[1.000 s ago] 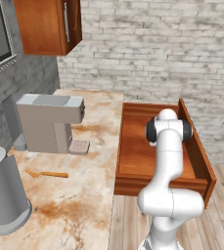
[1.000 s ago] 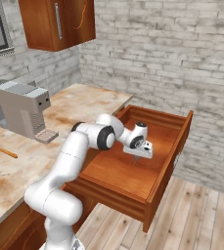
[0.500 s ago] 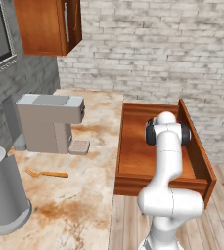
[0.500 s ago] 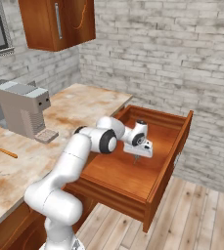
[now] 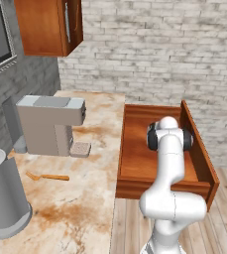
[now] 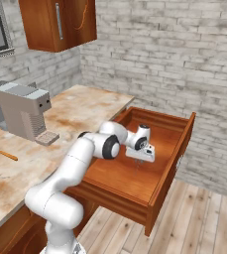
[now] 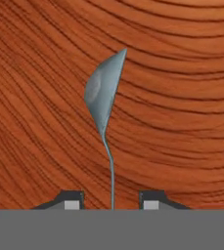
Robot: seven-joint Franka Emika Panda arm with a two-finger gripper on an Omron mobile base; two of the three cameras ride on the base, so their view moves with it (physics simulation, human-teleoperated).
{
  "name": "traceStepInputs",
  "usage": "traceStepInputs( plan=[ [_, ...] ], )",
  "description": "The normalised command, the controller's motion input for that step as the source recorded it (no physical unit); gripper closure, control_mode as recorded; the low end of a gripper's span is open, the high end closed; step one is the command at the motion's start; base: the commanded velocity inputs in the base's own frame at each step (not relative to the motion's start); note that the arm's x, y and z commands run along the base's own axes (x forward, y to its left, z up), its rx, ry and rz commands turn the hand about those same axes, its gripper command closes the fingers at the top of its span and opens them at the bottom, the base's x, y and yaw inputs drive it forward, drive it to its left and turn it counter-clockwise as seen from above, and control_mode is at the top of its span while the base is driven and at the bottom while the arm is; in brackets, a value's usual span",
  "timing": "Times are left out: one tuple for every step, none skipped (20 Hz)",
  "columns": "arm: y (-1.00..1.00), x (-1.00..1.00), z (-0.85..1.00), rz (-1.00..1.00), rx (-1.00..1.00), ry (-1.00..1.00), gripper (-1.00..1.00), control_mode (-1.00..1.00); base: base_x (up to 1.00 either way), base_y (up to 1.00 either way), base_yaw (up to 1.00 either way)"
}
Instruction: Organize the utensils by type. Pick up the wooden spoons from the counter and place them in the open cabinet. Then pick up the metallic utensils from the counter and place them in the open drawer.
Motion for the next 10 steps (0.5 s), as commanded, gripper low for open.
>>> traceStepInputs(
  plan=[
    [0.00, 0.00, -0.16, 0.00, 0.00, 0.00, -1.00, -1.00, 0.00, 0.00, 0.00],
    [0.02, 0.00, -0.04, 0.00, 0.00, 0.00, -1.00, -1.00, 0.00, 0.00, 0.00],
    [0.04, 0.00, -0.01, 0.00, 0.00, 0.00, -1.00, -1.00, 0.00, 0.00, 0.00],
    [0.06, 0.00, 0.00, 0.00, 0.00, 0.00, -1.00, -1.00, 0.00, 0.00, 0.00],
    [0.08, 0.00, 0.00, 0.00, 0.00, -0.03, -1.00, -1.00, 0.00, 0.00, 0.00],
    [0.10, 0.00, 0.00, 0.00, 0.00, -0.05, -1.00, -1.00, 0.00, 0.00, 0.00],
    [0.00, 0.00, 0.06, 0.00, 0.00, -0.08, -1.00, -1.00, 0.00, 0.00, 0.00],
    [0.00, 0.00, 0.16, 0.00, 0.00, -0.11, -1.00, -1.00, 0.00, 0.00, 0.00],
    [0.00, 0.00, 0.41, 0.00, 0.01, -0.06, -1.00, -1.00, 0.00, 0.00, 0.00],
    [0.00, 0.00, 0.66, 0.00, 0.01, -0.04, -1.00, -1.00, 0.00, 0.00, 0.00]
  ],
)
